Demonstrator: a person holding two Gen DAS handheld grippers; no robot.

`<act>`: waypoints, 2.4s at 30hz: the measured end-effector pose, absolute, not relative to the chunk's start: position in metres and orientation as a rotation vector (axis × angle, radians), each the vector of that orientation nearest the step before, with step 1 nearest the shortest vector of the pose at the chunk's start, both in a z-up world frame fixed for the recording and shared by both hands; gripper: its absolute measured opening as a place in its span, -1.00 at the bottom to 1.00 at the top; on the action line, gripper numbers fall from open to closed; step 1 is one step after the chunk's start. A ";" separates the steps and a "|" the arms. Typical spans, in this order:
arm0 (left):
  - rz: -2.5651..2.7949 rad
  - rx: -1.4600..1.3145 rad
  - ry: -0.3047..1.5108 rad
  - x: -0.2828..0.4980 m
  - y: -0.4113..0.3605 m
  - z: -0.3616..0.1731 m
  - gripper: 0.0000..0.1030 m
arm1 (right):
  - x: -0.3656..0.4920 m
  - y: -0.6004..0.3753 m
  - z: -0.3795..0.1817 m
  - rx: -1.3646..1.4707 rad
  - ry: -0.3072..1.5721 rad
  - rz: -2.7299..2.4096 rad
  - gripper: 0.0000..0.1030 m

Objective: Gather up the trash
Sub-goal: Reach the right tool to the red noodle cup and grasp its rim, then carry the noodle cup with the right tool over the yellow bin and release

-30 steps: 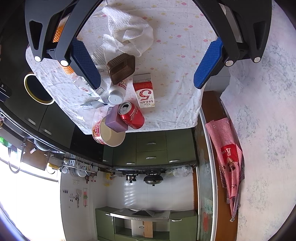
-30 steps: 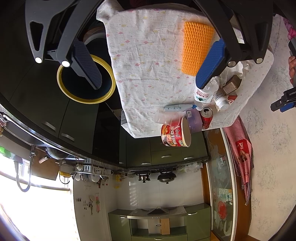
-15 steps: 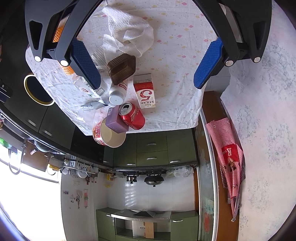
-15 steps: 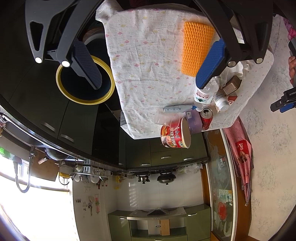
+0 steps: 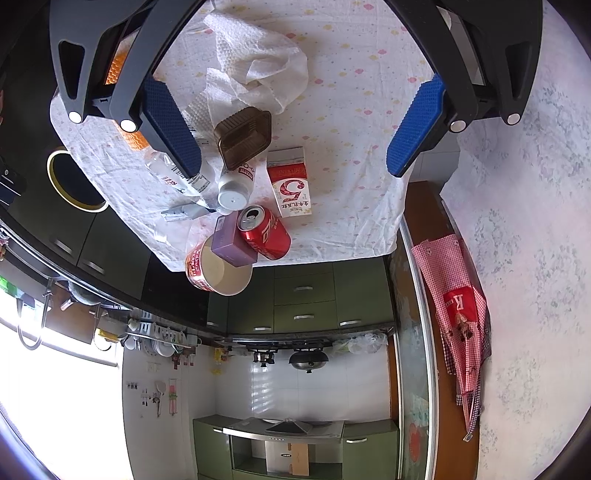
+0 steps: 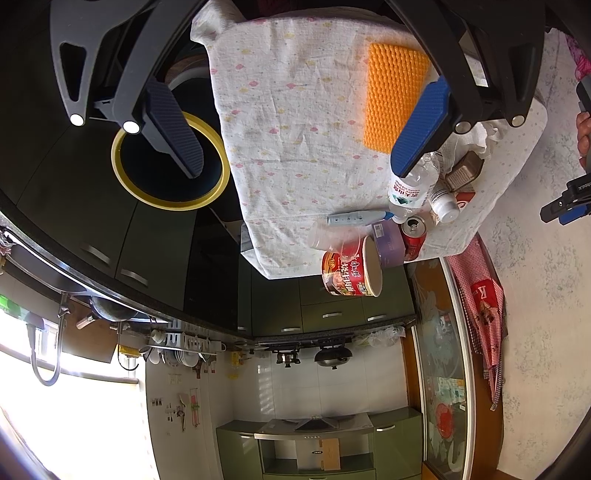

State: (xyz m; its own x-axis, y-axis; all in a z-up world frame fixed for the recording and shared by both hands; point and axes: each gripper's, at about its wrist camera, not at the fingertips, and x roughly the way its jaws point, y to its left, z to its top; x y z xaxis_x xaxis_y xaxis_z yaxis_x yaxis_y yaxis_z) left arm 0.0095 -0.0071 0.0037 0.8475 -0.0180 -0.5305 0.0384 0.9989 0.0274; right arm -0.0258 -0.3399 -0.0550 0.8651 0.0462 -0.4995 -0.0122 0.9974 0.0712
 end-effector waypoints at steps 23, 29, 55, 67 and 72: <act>0.035 -0.003 0.625 0.173 0.038 -0.027 0.93 | 0.101 -0.282 -0.038 -0.104 0.564 0.136 0.88; 0.075 -0.011 0.632 0.240 0.051 -0.050 0.93 | 0.178 -0.234 -0.032 -0.223 0.556 0.168 0.88; 0.072 -0.085 0.722 0.288 0.067 -0.118 0.93 | 0.403 -0.216 -0.086 -0.400 0.716 -0.128 -0.85; 0.065 -0.079 0.700 0.282 0.064 -0.117 0.93 | 0.415 -0.353 -0.038 0.184 0.872 0.042 -0.93; 0.053 -0.078 0.690 0.279 0.062 -0.114 0.93 | 0.350 -0.420 -0.014 0.286 0.880 0.021 -0.93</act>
State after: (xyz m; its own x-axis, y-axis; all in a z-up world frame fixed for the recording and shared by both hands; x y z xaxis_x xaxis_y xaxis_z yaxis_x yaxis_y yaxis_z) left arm 0.2789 0.0617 -0.1144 0.7699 0.0231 -0.6377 -0.0750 0.9957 -0.0546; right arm 0.3500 -0.4197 -0.0139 0.6397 0.1353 -0.7566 0.0984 0.9618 0.2553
